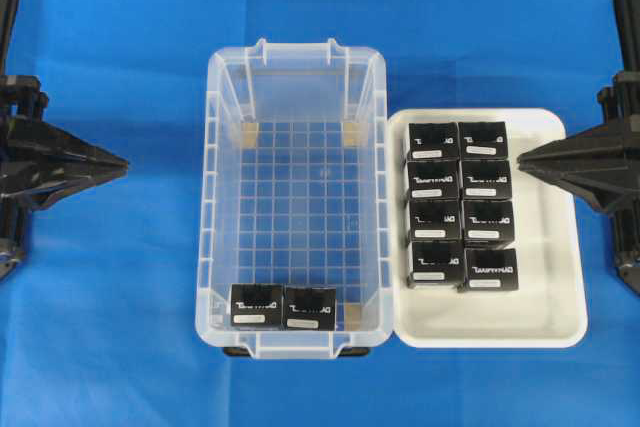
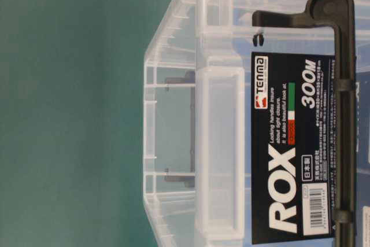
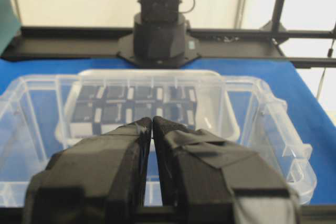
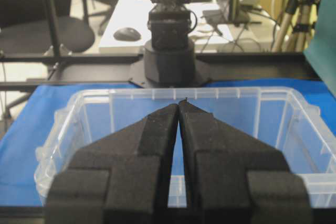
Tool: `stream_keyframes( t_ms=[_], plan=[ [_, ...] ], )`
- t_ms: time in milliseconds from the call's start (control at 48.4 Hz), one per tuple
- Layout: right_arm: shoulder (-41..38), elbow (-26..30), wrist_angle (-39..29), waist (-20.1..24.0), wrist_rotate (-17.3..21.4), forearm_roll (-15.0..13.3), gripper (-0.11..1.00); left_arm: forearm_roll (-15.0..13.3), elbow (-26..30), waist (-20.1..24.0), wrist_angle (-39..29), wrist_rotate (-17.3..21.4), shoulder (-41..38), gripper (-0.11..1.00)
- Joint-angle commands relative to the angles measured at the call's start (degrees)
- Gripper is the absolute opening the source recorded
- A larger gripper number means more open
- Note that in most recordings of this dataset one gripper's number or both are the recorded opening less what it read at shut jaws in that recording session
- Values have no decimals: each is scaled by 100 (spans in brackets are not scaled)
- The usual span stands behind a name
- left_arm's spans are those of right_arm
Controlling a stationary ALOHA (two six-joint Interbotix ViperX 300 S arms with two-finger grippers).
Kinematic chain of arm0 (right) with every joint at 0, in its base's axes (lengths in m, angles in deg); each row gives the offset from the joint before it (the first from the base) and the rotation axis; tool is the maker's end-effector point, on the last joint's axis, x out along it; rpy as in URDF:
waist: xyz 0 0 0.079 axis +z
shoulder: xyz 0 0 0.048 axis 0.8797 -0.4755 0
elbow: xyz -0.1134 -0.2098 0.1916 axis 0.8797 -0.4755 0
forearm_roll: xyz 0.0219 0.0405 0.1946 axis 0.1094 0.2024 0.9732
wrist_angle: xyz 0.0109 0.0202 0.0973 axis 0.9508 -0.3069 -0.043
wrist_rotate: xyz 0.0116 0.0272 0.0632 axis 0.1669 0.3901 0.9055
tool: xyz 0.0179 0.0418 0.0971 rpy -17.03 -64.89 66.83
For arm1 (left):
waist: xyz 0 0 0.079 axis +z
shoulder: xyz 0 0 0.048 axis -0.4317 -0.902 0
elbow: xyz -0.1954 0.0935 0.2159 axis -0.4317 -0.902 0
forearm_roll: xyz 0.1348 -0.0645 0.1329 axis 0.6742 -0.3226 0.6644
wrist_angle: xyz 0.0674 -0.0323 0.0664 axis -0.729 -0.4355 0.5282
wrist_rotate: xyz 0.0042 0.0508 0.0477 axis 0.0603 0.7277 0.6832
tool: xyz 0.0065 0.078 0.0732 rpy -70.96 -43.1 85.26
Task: Pick the box from inside the plastic case
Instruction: 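Swing the right arm over the clear case toward the front boxes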
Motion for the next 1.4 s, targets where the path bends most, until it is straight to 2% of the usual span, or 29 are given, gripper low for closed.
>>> stream_keyframes(
  t_ms=[0,62,103,165,289,537,661,805,909,1177,1301,1384],
  plan=[
    [-79,105,35,-35,88,70,14,79,176,0,-149,-141,-114,14],
    [-141,255,-255,0,202,527,14,79,272,26,-369,-220,-114,10],
    [-202,387,-536,0,352,773,7,79,325,26,-519,-272,-97,5],
    [-316,571,-1037,0,536,967,1,79,378,18,-721,-308,-62,-1],
    [-571,1046,-2039,0,738,958,-1,88,466,18,-1063,-325,9,-5],
    [-1529,2355,-3981,0,1046,984,-1,79,729,26,-2496,-334,272,-6],
    [-2338,3120,-5071,-18,1283,993,-1,88,756,79,-2540,-334,422,-6],
    [-3243,4025,-5300,-123,1310,993,-1,88,765,229,-2566,-334,492,-6],
    [-3999,4896,-5792,-141,1318,1002,-1,79,747,272,-2575,-334,466,-6],
    [-5555,6812,-8473,-185,1204,1002,-1,79,721,272,-2593,-413,360,-6],
    [-5968,7198,-8745,-185,1063,1020,-1,79,721,272,-2602,-536,360,-6],
    [-6196,7295,-8710,-211,853,1204,0,79,721,272,-2628,-642,369,-6]
  ],
)
